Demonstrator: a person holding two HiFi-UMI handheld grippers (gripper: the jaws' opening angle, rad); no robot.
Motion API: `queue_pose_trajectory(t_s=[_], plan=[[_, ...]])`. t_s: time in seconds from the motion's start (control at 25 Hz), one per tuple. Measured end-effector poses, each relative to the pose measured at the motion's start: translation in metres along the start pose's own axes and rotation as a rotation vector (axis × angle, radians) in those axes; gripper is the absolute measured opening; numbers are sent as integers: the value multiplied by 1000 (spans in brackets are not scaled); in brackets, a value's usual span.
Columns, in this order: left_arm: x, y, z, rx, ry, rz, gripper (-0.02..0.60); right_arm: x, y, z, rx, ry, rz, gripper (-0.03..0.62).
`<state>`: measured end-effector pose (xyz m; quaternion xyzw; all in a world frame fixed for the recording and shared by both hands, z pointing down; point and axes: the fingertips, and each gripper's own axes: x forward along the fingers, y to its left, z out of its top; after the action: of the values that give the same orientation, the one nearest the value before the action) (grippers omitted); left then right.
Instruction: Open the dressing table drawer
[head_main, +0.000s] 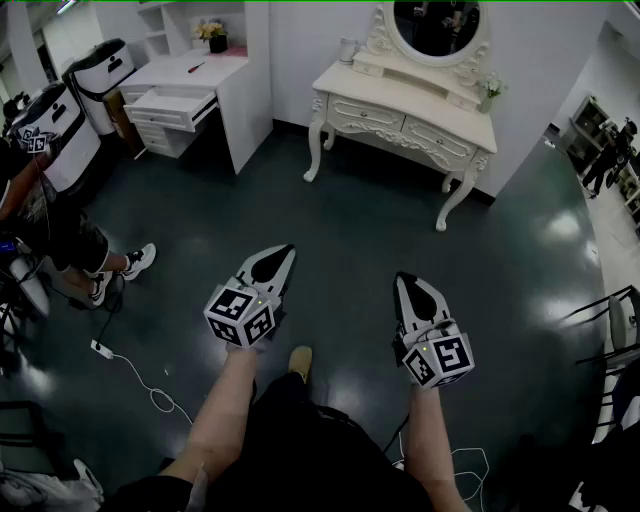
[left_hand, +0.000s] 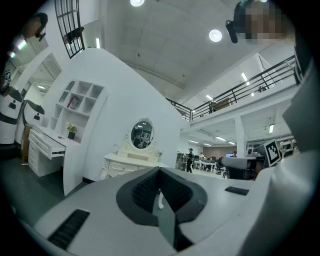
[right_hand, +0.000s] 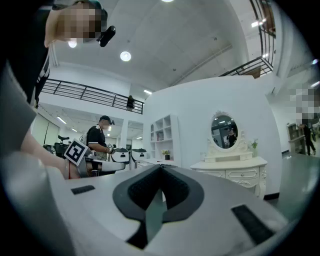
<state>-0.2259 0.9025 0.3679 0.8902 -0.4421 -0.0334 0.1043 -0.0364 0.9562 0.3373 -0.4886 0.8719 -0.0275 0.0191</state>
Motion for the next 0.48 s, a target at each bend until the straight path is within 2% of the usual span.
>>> queue_pose_trajectory(t_s=[0.2, 0.48], plan=[[59, 46, 20, 8, -27, -3, 12, 60, -43, 1, 0, -10, -4, 5], [119, 96, 17, -5, 19, -15, 12, 123, -85, -9, 25, 14, -47, 5]])
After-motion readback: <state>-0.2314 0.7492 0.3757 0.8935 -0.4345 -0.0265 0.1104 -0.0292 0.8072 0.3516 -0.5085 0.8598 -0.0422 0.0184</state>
